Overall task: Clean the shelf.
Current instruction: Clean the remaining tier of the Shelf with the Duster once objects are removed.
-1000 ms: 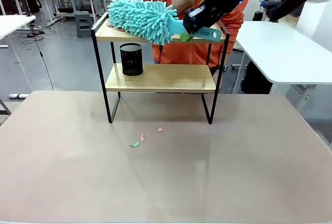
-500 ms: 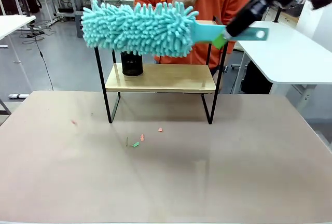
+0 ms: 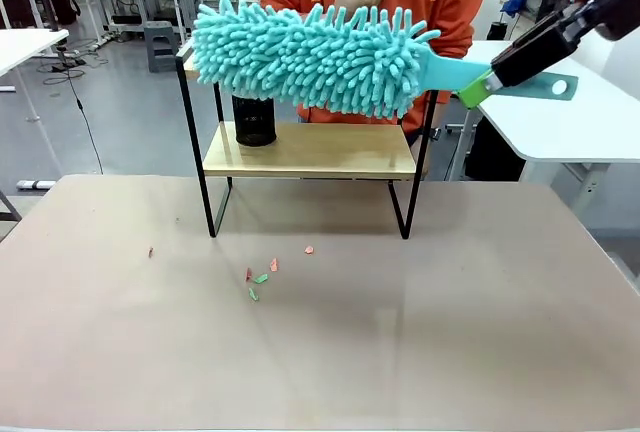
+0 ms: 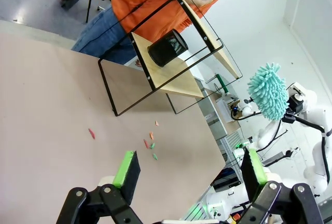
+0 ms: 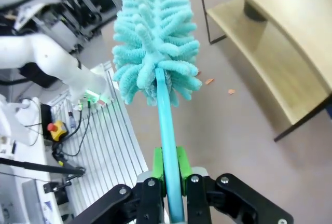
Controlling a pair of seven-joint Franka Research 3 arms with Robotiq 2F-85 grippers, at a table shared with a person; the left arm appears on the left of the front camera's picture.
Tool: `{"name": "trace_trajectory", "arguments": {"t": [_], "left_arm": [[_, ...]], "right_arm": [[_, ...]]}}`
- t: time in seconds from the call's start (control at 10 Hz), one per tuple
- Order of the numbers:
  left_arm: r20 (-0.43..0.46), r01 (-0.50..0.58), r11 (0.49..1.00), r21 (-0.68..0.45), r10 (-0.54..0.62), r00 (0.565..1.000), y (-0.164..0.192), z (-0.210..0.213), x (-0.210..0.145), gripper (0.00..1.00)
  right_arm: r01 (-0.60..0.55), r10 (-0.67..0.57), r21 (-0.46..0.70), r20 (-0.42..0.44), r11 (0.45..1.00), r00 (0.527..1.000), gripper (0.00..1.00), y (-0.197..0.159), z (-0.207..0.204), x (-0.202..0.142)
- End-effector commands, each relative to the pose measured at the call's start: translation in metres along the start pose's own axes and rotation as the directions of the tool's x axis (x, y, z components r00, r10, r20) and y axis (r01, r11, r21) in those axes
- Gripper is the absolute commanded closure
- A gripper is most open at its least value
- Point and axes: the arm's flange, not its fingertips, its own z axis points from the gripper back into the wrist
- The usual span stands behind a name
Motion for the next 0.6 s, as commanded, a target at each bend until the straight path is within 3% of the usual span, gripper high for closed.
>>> {"name": "trace_trajectory", "arguments": {"t": [0.0,0.2,0.3,0.5], "left_arm": [[0.019,0.018,1.000,-0.014,-0.018,1.000,-0.002,-0.002,0.000,0.00],[0.019,0.018,1.000,-0.014,-0.018,1.000,-0.002,-0.002,0.000,0.00],[0.019,0.018,1.000,-0.014,-0.018,1.000,-0.002,-0.002,0.000,0.00],[0.019,0.018,1.000,-0.014,-0.018,1.000,-0.002,-0.002,0.000,0.00]], "right_arm": [[0.037,-0.038,0.017,0.067,0.999,0.997,0.87,-0.014,0.005,-0.016],[0.208,-0.189,-0.100,0.179,0.973,0.966,0.87,-0.030,0.057,-0.058],[0.318,-0.274,-0.153,0.254,0.936,0.928,0.87,-0.034,0.093,-0.089],[0.540,-0.419,-0.216,0.426,0.813,0.802,0.87,-0.031,0.166,-0.171]]}}
